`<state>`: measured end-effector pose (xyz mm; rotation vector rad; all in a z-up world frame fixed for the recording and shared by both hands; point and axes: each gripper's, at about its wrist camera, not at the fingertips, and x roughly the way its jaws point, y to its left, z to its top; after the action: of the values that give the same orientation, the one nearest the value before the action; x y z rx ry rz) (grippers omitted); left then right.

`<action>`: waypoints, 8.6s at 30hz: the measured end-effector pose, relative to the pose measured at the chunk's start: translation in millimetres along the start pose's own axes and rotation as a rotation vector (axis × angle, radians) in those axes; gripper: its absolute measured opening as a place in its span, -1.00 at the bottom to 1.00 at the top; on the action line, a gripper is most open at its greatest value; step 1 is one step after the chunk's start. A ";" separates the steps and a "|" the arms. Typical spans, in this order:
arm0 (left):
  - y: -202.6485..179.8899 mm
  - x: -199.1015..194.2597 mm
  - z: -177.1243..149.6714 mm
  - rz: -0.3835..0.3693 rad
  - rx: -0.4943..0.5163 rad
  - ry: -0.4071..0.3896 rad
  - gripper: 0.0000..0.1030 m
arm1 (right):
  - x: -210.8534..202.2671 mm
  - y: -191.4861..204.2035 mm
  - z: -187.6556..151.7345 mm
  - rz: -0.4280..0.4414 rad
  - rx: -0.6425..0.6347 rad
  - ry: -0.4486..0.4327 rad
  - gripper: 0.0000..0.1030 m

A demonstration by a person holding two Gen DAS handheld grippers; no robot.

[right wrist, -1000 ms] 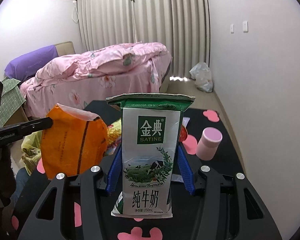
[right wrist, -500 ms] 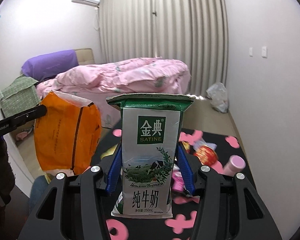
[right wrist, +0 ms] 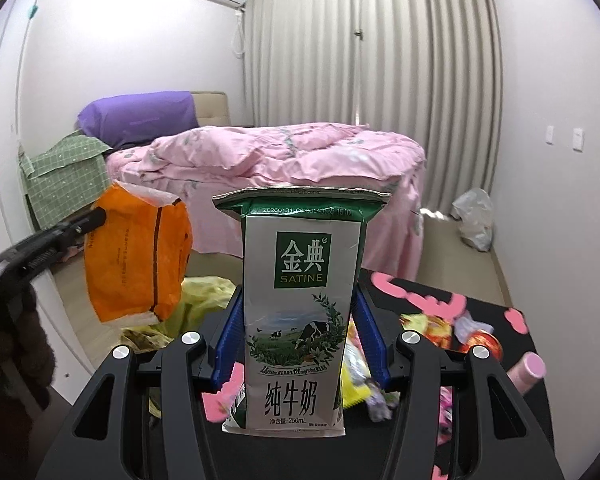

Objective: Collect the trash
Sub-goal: 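Carry the orange bag and milk carton over the yellow trash bag with both tools, then open both tools to drop the bag and carton into the trash bag, then grasp the red paper cup with the right tool while the left tool grasps the clear wrapper, then carry the red cup and clear wrapper over the yellow trash bag with both tools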

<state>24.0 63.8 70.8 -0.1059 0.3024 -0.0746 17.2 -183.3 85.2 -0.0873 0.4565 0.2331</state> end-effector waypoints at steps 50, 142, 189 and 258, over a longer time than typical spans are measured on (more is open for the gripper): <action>70.7 116.3 -88.0 0.149 -0.226 0.306 -0.89 | 256.4 95.1 -24.8 0.430 0.059 0.390 -0.08; -129.0 117.1 -101.2 -0.313 -0.055 0.510 0.16 | 139.1 -238.9 -118.7 -0.152 0.337 0.419 0.09; -379.2 260.0 -99.2 -0.436 0.261 0.669 -0.99 | -36.7 -270.3 -174.3 -0.286 0.332 0.087 0.03; 68.9 78.3 -85.4 0.098 -0.210 0.392 -0.99 | 168.9 88.5 -18.0 0.364 -0.169 0.288 0.03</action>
<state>76.8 117.2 -41.1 -0.2862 0.7061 0.0350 135.3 -65.6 -9.1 -0.2052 0.7394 0.6226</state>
